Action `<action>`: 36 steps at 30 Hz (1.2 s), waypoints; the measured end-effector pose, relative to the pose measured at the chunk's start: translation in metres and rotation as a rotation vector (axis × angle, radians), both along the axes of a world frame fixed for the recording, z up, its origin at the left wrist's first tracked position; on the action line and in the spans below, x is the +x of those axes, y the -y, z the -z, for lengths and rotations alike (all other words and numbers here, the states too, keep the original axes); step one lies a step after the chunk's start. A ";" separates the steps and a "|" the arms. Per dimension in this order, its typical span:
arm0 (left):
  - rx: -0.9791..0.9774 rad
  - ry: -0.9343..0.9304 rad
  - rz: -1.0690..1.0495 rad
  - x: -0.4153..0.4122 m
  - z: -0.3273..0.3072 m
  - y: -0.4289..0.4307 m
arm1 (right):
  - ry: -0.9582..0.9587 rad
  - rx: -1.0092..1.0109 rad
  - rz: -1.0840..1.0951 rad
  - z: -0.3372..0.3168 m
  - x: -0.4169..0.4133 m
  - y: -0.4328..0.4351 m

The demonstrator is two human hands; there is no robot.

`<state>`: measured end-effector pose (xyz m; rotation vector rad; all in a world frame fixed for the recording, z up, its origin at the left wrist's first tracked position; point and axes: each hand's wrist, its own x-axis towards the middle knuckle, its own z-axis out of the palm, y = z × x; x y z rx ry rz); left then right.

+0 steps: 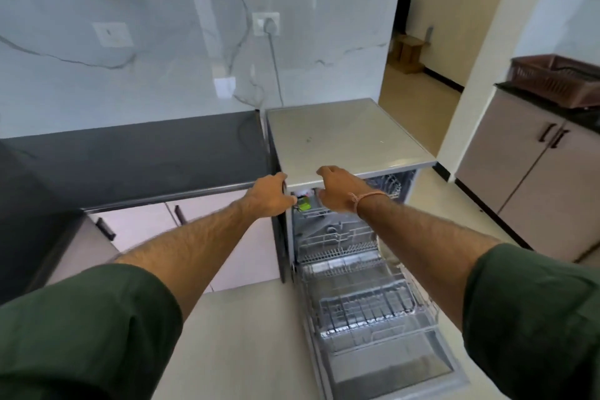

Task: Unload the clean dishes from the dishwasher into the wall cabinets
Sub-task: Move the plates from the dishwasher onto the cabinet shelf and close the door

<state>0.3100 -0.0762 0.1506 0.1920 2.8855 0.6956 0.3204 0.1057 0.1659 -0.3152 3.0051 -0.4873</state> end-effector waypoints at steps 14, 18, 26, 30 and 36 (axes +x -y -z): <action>-0.029 0.257 0.193 -0.116 0.169 -0.177 | 0.285 -0.049 0.250 0.171 -0.095 -0.209; -0.014 0.348 0.215 -0.157 0.230 -0.231 | 0.338 -0.058 0.326 0.235 -0.127 -0.258; -0.041 0.498 0.263 -0.205 0.378 -0.344 | 0.444 -0.084 0.379 0.379 -0.192 -0.347; -0.017 0.563 0.197 -0.241 0.446 -0.399 | 0.497 -0.076 0.378 0.455 -0.226 -0.387; 0.149 0.592 -0.045 -0.287 0.532 -0.465 | 0.489 -0.114 0.417 0.547 -0.259 -0.423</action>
